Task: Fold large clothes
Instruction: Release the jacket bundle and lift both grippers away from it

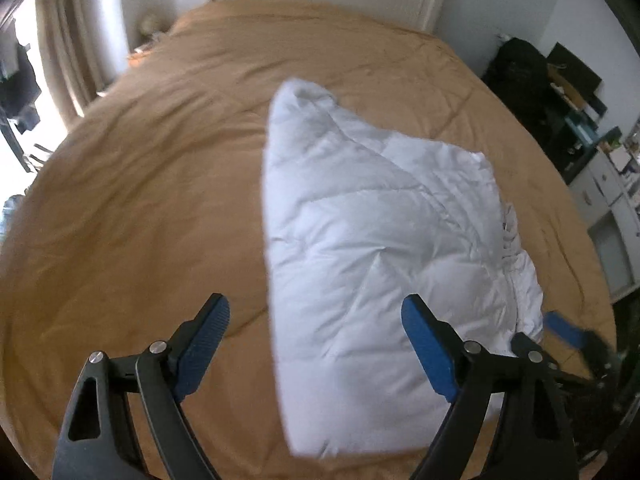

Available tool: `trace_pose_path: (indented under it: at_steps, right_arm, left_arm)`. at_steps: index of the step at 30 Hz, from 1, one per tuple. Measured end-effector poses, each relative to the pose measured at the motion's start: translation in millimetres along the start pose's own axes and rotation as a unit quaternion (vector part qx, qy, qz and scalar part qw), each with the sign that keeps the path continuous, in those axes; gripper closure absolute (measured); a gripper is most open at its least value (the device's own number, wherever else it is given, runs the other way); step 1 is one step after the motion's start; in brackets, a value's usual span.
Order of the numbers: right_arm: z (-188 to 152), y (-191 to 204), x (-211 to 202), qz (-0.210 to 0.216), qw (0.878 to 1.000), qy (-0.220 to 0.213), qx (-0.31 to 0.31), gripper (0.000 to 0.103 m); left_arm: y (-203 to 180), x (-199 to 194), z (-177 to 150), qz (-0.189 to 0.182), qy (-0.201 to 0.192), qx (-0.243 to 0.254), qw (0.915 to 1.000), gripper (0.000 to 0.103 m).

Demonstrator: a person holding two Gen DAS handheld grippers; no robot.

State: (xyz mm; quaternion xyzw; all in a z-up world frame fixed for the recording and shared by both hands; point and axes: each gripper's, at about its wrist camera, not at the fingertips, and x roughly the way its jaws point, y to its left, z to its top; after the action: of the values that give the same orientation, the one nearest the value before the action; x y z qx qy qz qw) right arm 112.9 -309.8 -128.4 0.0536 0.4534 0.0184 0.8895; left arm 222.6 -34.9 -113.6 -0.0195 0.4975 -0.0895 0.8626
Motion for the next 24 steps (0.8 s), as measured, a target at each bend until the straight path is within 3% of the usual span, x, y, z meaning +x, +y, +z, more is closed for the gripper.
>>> trace_pose_path:
  at_steps: [3,9,12,14,16,18,20,24]
  right_arm:
    - [12.5,10.1,-24.3,-0.015,1.000,0.004,-0.008,0.014]
    - [42.6,10.6,-52.5,-0.067,0.993,0.093,0.028,0.010]
    - [50.1,7.2,-65.9,-0.059,0.984,0.154,0.064,0.010]
    - [59.1,11.9,-90.8,-0.037,0.981,0.167,0.088,0.010]
    - [62.4,22.0,-118.6,-0.033,0.982,0.162,0.089,0.010]
    - [67.3,38.3,-152.6,-0.049,0.987,0.136,0.070,0.008]
    - [66.5,54.7,-182.6,-0.067,0.992,0.097,0.044,0.000]
    - [43.8,75.5,-214.7,-0.085,0.996,0.008,0.009,0.000]
  left_arm:
    - [-7.4,-33.7,-3.7,0.023,0.004,0.010,0.9997,0.014]
    - [-10.3,-99.3,-0.9,0.050,0.005,-0.004,0.9987,0.010]
    - [-12.0,-122.6,3.2,0.077,0.034,-0.021,0.9962,0.010]
    - [-13.8,-142.3,2.7,0.069,0.057,-0.037,0.9953,0.010]
    - [-14.9,-166.9,-0.2,0.057,0.057,-0.047,0.9957,0.010]
    - [-17.9,-195.4,-4.5,0.071,0.033,-0.039,0.9962,0.006]
    - [-19.0,-218.2,-14.6,0.085,0.006,-0.027,0.9960,0.001]
    - [-14.0,-240.1,-44.1,0.086,-0.035,-0.024,0.9954,0.001]
